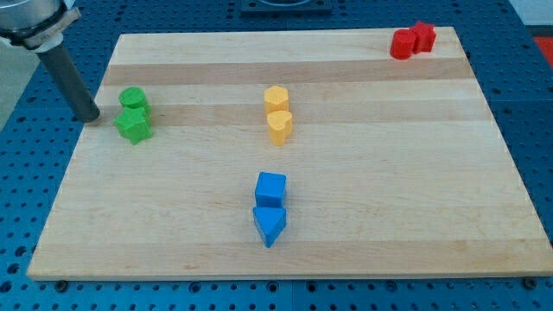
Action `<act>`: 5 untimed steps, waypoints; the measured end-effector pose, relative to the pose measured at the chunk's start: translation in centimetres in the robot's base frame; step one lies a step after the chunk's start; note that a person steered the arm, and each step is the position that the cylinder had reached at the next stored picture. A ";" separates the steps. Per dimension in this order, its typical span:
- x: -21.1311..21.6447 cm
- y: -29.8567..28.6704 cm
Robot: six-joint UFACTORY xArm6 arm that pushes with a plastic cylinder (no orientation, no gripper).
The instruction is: Move green star between yellow heart and blue cube
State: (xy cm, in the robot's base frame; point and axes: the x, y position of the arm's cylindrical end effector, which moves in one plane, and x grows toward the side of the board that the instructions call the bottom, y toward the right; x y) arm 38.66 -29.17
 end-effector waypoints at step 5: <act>4.2 8.4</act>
State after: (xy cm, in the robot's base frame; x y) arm 42.86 -20.74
